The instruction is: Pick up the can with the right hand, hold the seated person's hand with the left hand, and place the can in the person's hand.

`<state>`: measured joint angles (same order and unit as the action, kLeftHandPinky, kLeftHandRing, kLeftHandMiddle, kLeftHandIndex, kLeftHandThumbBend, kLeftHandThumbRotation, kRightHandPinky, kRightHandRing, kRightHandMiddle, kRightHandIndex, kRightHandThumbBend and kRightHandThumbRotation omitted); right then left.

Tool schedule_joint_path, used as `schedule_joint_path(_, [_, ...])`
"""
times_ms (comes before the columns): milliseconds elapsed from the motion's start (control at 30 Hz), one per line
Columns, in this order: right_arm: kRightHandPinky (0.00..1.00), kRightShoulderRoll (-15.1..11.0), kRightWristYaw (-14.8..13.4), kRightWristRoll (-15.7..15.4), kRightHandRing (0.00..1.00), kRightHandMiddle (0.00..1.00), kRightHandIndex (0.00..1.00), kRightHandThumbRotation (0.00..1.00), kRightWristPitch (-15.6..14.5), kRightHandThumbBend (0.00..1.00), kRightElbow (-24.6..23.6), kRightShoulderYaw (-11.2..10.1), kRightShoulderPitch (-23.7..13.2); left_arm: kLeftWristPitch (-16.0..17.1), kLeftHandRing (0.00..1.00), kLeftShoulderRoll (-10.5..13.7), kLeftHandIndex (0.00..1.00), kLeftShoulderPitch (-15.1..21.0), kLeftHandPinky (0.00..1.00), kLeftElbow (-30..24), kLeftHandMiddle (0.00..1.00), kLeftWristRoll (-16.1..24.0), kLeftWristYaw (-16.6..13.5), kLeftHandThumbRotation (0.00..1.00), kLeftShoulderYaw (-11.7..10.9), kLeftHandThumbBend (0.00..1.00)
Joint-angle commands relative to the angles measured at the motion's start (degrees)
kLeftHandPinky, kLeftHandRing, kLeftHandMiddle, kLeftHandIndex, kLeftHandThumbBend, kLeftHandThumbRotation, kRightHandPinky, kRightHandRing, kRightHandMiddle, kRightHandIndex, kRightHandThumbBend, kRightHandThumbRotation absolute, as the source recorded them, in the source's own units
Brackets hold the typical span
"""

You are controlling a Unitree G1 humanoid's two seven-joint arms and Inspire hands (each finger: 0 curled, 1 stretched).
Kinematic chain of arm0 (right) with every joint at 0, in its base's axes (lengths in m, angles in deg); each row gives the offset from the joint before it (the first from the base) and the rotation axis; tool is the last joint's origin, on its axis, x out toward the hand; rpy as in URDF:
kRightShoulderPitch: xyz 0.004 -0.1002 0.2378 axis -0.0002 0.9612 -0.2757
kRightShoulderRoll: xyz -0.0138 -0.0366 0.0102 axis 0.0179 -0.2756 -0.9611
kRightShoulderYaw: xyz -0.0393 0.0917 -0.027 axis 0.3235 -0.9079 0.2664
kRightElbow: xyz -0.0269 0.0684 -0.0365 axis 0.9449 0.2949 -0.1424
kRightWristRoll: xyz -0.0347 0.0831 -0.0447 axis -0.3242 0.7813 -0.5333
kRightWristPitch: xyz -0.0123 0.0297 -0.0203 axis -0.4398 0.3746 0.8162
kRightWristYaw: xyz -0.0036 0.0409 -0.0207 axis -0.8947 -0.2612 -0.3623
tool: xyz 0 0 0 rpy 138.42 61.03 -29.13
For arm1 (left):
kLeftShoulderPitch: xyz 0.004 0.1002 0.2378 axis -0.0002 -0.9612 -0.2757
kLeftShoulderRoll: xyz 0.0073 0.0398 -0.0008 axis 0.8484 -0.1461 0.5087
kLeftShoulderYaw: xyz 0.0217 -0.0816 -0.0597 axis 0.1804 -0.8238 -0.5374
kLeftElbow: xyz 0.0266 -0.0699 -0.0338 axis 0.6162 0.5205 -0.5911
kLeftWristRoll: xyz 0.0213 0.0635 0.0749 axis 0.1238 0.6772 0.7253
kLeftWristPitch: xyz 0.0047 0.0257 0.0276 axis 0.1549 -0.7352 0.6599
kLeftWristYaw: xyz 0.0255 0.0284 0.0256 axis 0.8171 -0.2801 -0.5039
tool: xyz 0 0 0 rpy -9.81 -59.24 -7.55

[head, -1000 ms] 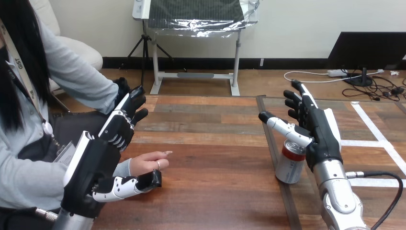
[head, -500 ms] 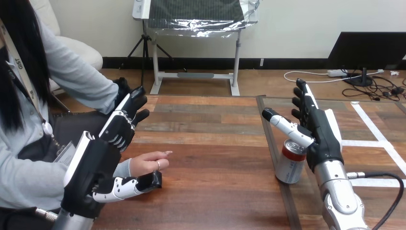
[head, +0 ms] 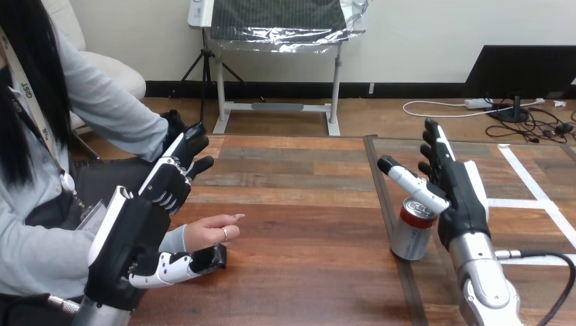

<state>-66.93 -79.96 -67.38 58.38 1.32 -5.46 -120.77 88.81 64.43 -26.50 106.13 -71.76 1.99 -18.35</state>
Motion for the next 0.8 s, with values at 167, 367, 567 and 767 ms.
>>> schedule_joint_path(167, [0.91,-2.6,-4.8,-3.1,0.97,0.99,1.00,0.45,0.2,1.00,-0.9,1.4,0.2,-0.1,0.97,0.9,0.94,2.3,0.90,-0.5,0.99,-1.3,0.8,0.47,-0.1,1.00])
schedule_joint_path(367, [0.89,-2.7,-7.0,-4.7,0.96,0.98,0.99,0.49,0.6,1.00,-1.0,1.9,0.9,-0.1,0.97,0.7,0.94,2.3,0.90,-0.3,0.98,-1.8,1.3,0.48,-0.2,1.00])
schedule_joint_path(567, [0.90,-2.5,-7.6,-4.8,0.96,0.98,1.00,0.50,1.1,1.00,-1.2,2.0,1.4,-0.1,0.97,0.5,0.94,2.3,0.90,-0.2,0.98,-2.2,1.8,0.48,-0.3,1.00])
schedule_joint_path(767, [0.91,-2.3,-8.0,-4.8,0.96,0.98,1.00,0.49,1.5,1.00,-1.3,2.2,2.0,-0.6,0.97,0.4,0.94,2.2,0.91,-0.6,0.98,-2.3,1.8,0.47,-0.3,1.00])
